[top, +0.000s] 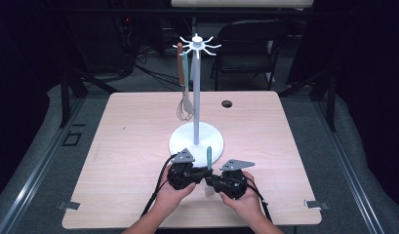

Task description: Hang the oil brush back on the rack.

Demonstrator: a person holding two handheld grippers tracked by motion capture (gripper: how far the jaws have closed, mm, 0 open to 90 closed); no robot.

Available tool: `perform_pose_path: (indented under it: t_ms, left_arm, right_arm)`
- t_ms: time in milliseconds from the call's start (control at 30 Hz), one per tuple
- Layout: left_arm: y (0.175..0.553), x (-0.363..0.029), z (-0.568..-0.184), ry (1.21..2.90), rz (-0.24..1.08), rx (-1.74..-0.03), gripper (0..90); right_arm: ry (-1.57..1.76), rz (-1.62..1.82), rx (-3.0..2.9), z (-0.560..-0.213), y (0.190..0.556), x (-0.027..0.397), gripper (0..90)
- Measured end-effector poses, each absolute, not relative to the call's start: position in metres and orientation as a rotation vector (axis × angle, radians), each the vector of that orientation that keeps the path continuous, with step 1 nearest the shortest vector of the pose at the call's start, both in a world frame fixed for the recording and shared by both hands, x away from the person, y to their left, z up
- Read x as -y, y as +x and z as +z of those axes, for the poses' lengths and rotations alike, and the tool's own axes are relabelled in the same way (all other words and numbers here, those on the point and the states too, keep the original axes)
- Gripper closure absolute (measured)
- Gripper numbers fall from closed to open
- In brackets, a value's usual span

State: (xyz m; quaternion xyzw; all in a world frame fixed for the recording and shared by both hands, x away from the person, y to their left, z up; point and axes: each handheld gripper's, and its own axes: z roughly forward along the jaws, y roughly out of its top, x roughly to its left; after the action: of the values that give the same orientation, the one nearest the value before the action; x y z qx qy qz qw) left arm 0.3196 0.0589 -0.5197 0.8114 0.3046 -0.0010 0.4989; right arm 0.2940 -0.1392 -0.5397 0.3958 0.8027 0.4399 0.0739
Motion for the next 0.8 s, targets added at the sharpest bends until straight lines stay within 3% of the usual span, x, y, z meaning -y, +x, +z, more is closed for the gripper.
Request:
perform_pose_path:
  t_ms: [800]
  left_arm:
    - [0.333,-0.074,-0.506,1.959,0.02,-0.751,85.0]
  right_arm:
    - [1.224,1.29,-2.41,-0.536,0.294,0.155,74.1]
